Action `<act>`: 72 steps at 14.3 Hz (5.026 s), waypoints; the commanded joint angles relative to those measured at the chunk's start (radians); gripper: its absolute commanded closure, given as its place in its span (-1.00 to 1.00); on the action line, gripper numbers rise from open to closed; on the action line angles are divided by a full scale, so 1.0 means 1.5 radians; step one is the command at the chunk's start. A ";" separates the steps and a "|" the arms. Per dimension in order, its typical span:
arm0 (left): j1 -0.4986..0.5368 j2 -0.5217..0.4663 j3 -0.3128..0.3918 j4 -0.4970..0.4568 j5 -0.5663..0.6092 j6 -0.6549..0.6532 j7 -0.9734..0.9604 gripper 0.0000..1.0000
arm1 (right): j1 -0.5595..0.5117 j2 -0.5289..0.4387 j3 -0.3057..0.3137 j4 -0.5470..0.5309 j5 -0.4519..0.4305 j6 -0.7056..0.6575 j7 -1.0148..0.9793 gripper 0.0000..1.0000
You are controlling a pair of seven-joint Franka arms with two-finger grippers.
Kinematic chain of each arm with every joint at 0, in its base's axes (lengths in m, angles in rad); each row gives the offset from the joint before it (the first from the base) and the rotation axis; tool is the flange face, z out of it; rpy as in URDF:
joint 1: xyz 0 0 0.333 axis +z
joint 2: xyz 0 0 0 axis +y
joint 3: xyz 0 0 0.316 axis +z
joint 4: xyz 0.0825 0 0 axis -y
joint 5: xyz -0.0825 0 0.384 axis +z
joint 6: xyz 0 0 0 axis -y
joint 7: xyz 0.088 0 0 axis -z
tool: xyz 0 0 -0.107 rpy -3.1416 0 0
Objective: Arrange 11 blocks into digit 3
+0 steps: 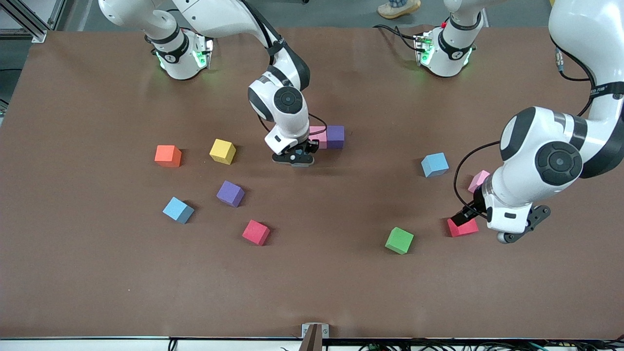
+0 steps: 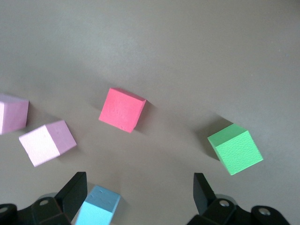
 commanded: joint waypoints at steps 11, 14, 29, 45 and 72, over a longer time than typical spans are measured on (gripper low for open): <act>0.034 -0.109 0.020 0.106 -0.027 -0.186 0.396 -1.00 | 0.014 -0.021 -0.002 -0.028 -0.002 -0.012 0.001 0.81; -0.016 -0.165 0.142 0.099 -0.153 -0.215 0.440 -1.00 | 0.015 -0.018 -0.002 -0.026 -0.003 -0.004 0.003 0.81; -0.234 -0.432 0.398 -0.156 -0.241 -0.198 0.565 -1.00 | 0.006 -0.022 -0.007 0.000 -0.004 -0.016 -0.033 -1.00; -0.204 -0.429 0.398 -0.128 -0.226 -0.224 0.584 -1.00 | -0.206 -0.091 -0.071 -0.097 -0.006 0.032 -0.028 -1.00; -0.206 -0.420 0.382 -0.126 -0.226 -0.237 0.568 -1.00 | -0.079 -0.019 -0.065 0.047 -0.005 -0.005 -0.260 0.98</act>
